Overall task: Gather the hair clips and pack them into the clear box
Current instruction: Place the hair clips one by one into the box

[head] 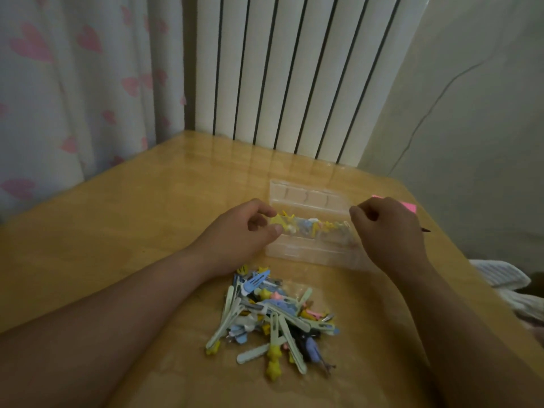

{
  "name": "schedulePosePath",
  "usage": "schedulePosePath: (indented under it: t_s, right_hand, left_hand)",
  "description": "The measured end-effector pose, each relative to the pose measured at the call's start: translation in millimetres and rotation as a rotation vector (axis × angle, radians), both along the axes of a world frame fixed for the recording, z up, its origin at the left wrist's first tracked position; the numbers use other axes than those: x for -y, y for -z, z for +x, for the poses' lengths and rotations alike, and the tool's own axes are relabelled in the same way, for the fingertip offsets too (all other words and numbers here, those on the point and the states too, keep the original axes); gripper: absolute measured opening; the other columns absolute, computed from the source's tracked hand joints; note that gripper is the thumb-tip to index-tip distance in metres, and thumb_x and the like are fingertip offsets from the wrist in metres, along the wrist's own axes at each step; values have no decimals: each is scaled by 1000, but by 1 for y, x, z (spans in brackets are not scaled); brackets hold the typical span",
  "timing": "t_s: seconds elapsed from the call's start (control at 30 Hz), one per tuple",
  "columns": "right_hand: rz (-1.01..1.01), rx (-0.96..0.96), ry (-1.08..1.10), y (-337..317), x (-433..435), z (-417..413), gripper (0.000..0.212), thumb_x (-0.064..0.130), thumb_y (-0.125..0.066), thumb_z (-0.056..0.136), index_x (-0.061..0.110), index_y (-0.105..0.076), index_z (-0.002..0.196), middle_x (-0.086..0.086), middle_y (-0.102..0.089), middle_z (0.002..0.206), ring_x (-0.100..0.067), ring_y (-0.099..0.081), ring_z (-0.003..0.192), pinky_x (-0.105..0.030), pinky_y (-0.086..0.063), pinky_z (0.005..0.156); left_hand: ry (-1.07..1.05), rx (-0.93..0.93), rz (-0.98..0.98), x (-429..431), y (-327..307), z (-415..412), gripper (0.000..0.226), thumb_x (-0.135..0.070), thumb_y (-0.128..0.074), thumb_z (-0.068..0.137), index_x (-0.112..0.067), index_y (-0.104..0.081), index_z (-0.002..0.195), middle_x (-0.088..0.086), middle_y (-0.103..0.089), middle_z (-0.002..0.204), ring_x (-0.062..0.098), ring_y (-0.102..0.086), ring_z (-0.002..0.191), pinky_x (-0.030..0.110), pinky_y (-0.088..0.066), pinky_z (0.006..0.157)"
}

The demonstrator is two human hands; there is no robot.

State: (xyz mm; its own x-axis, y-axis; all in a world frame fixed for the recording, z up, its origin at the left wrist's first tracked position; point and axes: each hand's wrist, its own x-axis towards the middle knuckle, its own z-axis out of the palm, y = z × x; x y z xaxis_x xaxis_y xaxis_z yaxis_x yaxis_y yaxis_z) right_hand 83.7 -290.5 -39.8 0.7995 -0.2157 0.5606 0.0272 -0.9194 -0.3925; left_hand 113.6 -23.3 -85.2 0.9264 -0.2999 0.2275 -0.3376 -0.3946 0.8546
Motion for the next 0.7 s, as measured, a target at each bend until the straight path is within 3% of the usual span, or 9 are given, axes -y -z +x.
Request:
schedulePosePath:
  t_s: [0.17,0.3,0.53,0.7]
  right_hand:
    - [-3,18,-245,-10,-16,-23,9,29,-68,99,23,-75,97,13,-65,87,-3,-59,79,-25,-49,69]
    - [3,-184,-484,-22,-29,-38,6,32,-70,97,31,-76,99,17,-70,85,1,-64,78,-23,-54,70]
    - [-197,-783,-673,-30,-39,-48,20,26,-70,97,40,-75,109,20,-70,104,1,-65,94,-27,-58,88]
    - [-189,-852,-695,-31,-39,-49,16,30,-75,95,40,-77,108,19,-68,106,-3,-65,95,-33,-58,90]
  left_hand:
    - [-18,12,14,0,0,0,30,-46,-69,98,-34,-65,125,-10,-64,113,7,-63,104,30,-54,90]
    - [-35,23,29,1,-2,-2,28,-44,-69,99,-35,-65,125,-11,-65,112,2,-63,103,28,-54,91]
    - [-38,36,47,-1,-1,-1,27,-44,-68,99,-36,-66,125,-11,-67,110,3,-63,102,29,-53,91]
    - [-34,41,27,-2,4,4,26,-46,-70,97,-39,-67,122,-10,-68,106,5,-65,97,28,-53,86]
